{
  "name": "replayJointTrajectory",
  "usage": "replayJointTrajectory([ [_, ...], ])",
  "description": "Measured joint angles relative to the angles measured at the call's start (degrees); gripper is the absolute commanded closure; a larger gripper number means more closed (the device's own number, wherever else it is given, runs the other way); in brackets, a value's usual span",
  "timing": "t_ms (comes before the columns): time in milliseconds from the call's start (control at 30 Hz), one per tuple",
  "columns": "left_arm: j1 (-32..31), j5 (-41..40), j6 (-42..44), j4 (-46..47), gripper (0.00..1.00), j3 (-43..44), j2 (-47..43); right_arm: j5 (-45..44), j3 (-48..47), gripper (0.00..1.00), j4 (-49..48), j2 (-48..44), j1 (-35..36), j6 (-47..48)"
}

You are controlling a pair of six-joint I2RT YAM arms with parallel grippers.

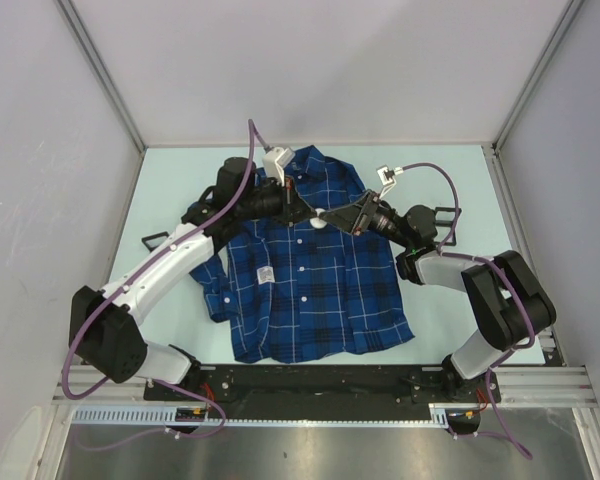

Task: Remove the brooch from the garment

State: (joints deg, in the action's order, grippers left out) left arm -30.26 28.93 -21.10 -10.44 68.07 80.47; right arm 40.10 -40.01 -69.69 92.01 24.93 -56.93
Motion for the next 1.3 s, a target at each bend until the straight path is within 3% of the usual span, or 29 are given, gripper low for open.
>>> replayJointTrajectory([
  [367,1.3,3.6,-2.2,1.6,1.0,0.0,0.4,0.5,0.0,0.66,-1.1,0.2,0.0,0.0],
  [800,2.4,7.4,-6.1,5.8,1.0,-1.2,1.6,-0.2,-0.2,0.8,-3.3,1.2,0.3,-0.1],
  [1300,4.2,10.8,-14.5,16.5,1.0,-5.5,3.8,-3.7,-0.2,0.84,-2.8,1.5,0.9,3.8],
])
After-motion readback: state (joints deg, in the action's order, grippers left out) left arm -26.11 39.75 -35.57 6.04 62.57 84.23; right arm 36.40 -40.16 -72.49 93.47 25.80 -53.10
